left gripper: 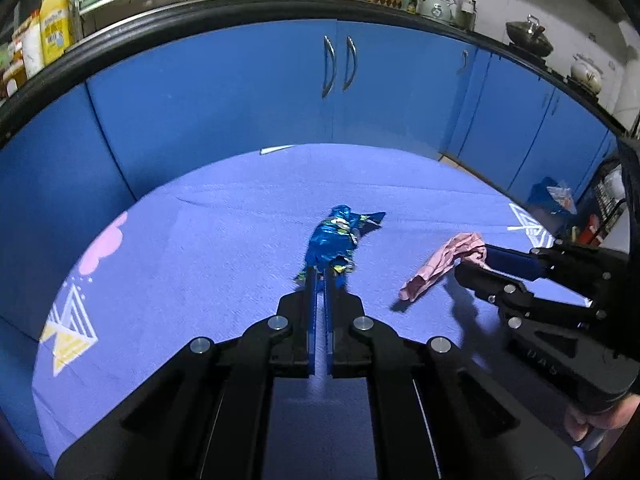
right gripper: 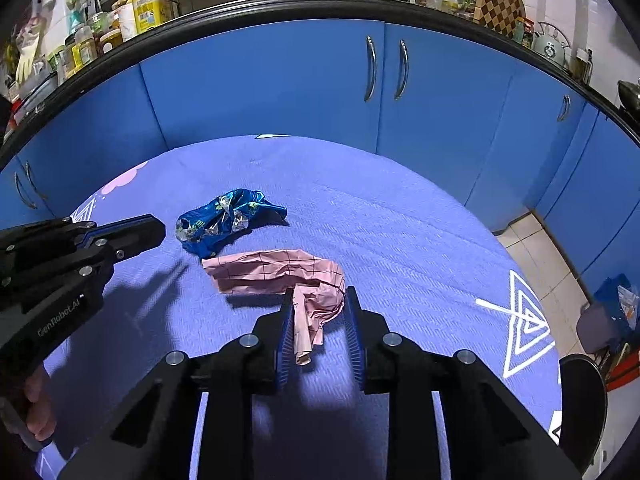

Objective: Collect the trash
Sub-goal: 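Hold the pink cloth in the right tool while the left tool grasps the blue snack wrapper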

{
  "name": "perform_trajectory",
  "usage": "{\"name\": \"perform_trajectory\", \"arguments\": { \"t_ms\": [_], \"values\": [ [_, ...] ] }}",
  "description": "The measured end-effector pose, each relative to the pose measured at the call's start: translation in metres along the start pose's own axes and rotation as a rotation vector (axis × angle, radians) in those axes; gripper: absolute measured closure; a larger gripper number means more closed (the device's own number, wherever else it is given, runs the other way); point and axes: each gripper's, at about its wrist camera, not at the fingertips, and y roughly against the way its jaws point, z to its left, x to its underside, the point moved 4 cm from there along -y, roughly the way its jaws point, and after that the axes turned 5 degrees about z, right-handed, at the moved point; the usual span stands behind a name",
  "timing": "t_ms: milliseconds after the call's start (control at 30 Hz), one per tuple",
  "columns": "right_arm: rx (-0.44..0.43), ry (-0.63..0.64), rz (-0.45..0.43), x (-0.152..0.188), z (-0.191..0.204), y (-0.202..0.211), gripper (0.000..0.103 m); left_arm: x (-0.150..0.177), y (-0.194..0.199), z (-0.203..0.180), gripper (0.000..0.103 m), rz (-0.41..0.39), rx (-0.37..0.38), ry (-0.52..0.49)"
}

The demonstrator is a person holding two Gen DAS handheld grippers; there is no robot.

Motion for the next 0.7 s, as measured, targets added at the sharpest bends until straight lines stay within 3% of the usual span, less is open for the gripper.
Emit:
{"name": "perform_trajectory", "arguments": {
  "t_ms": [100,300,367,433,467,533,600,700],
  "values": [
    [-0.002,-0.005,-0.001,0.0,-0.001,0.003,0.079,-0.002,-0.002,0.0,0.098,0.018,0.027,0.021],
    [-0.006,-0.011,-0.012,0.001,-0.003,0.009,0.079,-0.005,-0.006,0.0,0.098,0.046,-0.009,0.022],
    [-0.007,-0.014,-0.014,0.001,-0.005,0.011,0.079,-0.004,-0.001,-0.004,0.098,-0.004,0.09,0.007],
    [-0.009,-0.015,-0.017,0.002,-0.006,0.013,0.079,-0.001,0.007,-0.004,0.098,-0.072,0.282,0.023],
    [-0.008,-0.016,-0.018,0.002,-0.007,0.014,0.079,0.0,0.009,-0.003,0.098,-0.088,0.309,0.033],
    [-0.01,-0.017,-0.019,0.003,-0.007,0.016,0.079,0.001,0.008,-0.005,0.098,-0.076,0.242,-0.005],
    [-0.012,-0.017,-0.02,0.004,-0.007,0.017,0.079,0.002,0.006,-0.007,0.098,-0.046,0.276,-0.009],
    [-0.014,-0.012,-0.021,0.005,-0.006,0.018,0.079,0.001,0.006,-0.012,0.098,-0.045,0.217,-0.045]
  ]
}}
